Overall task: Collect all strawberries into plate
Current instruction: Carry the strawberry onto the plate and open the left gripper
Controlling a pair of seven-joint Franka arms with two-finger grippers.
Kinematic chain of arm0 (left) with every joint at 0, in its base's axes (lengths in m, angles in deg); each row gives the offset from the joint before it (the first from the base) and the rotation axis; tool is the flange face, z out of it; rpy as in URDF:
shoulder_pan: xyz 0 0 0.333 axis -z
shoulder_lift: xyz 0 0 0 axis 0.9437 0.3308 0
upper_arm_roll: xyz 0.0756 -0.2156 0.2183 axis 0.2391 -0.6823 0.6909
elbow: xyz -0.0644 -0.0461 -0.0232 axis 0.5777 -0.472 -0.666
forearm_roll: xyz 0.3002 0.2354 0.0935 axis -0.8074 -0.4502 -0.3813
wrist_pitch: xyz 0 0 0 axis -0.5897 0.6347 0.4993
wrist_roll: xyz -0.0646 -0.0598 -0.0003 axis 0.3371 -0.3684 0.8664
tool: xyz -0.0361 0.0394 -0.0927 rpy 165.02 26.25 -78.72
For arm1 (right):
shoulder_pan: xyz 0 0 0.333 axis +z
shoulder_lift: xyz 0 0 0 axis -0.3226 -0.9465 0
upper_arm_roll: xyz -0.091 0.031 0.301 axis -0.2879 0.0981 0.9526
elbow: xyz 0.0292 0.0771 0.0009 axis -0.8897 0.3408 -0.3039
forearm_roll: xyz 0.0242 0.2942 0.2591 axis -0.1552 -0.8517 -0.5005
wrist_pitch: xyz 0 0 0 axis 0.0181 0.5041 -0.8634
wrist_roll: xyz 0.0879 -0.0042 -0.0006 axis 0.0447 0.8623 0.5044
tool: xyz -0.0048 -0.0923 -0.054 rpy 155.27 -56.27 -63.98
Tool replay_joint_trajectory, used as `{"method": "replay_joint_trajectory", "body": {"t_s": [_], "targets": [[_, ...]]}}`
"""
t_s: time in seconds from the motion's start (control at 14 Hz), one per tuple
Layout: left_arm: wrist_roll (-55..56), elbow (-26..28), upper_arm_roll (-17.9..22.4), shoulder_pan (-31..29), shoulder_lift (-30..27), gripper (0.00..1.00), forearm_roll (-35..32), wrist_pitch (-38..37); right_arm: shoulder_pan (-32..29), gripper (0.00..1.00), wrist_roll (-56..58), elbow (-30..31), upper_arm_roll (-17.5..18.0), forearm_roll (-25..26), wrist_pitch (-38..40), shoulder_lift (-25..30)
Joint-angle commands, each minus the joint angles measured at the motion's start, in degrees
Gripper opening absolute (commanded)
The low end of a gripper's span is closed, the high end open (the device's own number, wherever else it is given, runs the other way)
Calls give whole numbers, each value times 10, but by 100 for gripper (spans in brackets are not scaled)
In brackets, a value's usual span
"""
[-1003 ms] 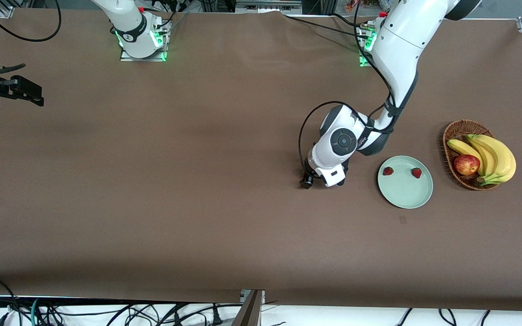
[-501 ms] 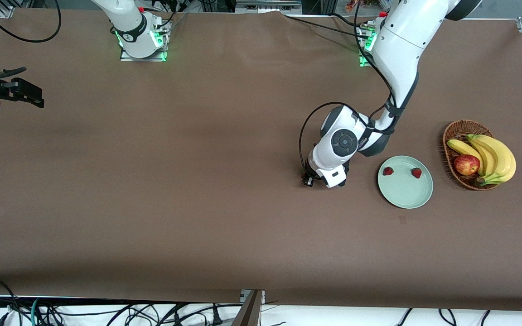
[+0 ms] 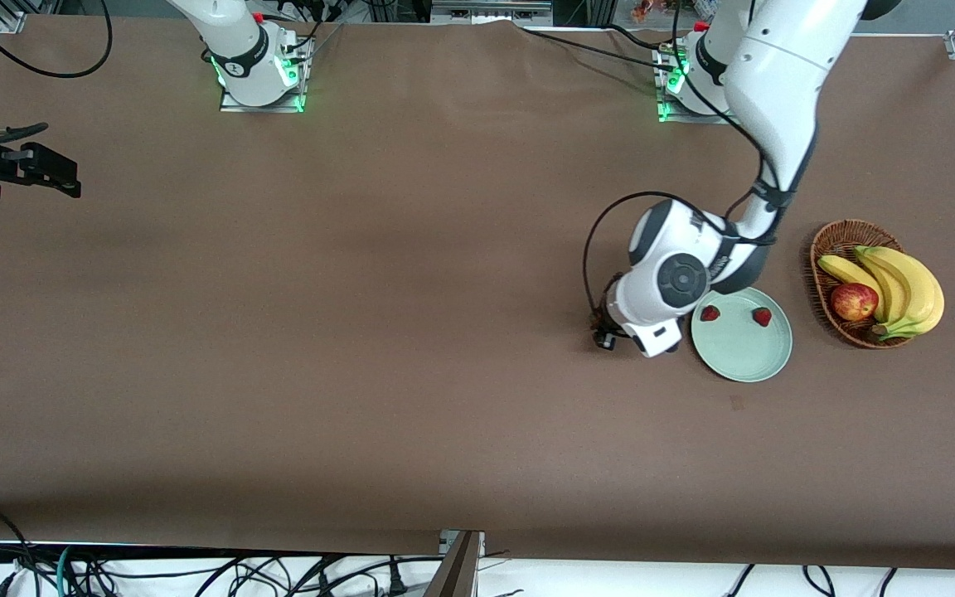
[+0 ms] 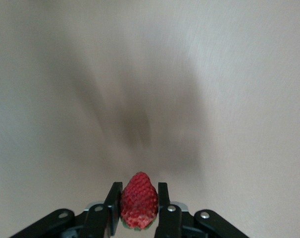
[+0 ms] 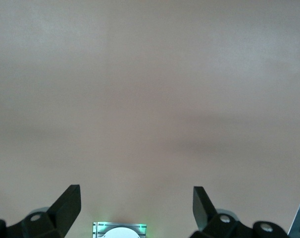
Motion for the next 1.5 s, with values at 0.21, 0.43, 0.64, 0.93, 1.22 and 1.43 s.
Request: {"method": "replay_joint_trajectory", "body": {"t_s": [0.21,0.43,0.64,0.93,1.22,1.43], "targets": [[-234,13,10,-76,-60,0,-63,-116,-1,100,-4,1,7,-2,-5,-2],[-349,54,9,-136,-83,0,-98,-125,-1,100,-4,1,7,-2,-5,-1],[-401,146,8,-174,-119,0,-128,-49,-1,100,-4,1,7,-2,-4,-2],[-416,231,8,-195,-127,0,-132,74,0,100,-4,1,8,-3,-4,-2],[-409,231,8,-195,-133,100,-131,81,0,100,-4,1,8,-4,-4,-1],[-419,212,8,-196,-161,100,-131,47,0,100,-4,1,8,-6,-4,-1]]}}
